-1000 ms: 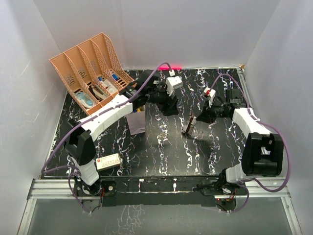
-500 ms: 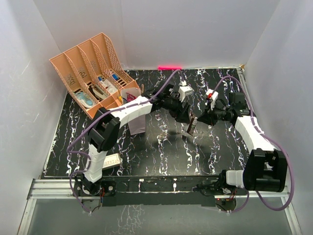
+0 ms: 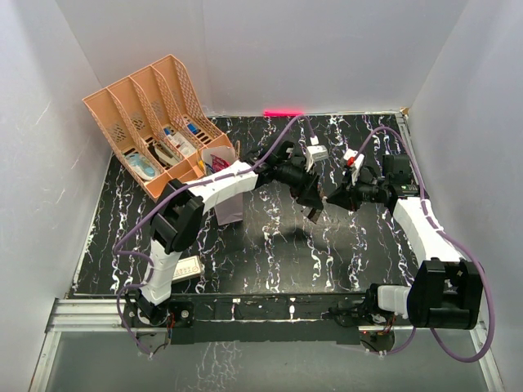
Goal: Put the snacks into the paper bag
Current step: Place the snack in the paper bag.
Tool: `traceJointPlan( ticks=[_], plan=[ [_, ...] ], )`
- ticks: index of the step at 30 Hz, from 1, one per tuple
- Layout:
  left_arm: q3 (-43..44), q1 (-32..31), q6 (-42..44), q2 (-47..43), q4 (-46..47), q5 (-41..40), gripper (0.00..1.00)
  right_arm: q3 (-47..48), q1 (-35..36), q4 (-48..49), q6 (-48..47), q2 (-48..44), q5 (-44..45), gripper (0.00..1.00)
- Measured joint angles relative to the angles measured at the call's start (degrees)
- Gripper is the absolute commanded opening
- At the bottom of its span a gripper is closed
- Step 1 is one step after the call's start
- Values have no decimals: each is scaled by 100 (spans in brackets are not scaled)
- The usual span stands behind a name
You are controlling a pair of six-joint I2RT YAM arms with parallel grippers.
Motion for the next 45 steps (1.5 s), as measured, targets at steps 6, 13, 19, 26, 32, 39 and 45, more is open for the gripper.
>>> traceJointPlan(
  ticks=[6, 13, 19, 26, 32, 39, 45],
  plan=[
    [107, 7, 63, 9, -83, 50, 31, 0, 59, -55, 48, -72, -125, 8],
    [225, 4, 155, 9, -208, 61, 18, 0, 83, -59, 127, -168, -127, 9],
    [358, 0, 417, 9, -511, -42, 11, 2, 103, -146, 153, -258, -2, 28],
    [498, -4, 955, -111, -994, -402, 11, 181, 101, -323, 275, -313, 247, 54],
    [557, -4, 1473, -577, -1543, -839, 10, 590, 103, -367, 501, -507, 352, 62],
    [782, -4, 2376, -1777, -2382, -1628, 10, 664, 101, -256, 761, -590, 553, 66],
    [1550, -4, 3230, -2542, -3150, -2634, 10, 520, 105, 28, 942, -131, 610, 75]
  ],
)
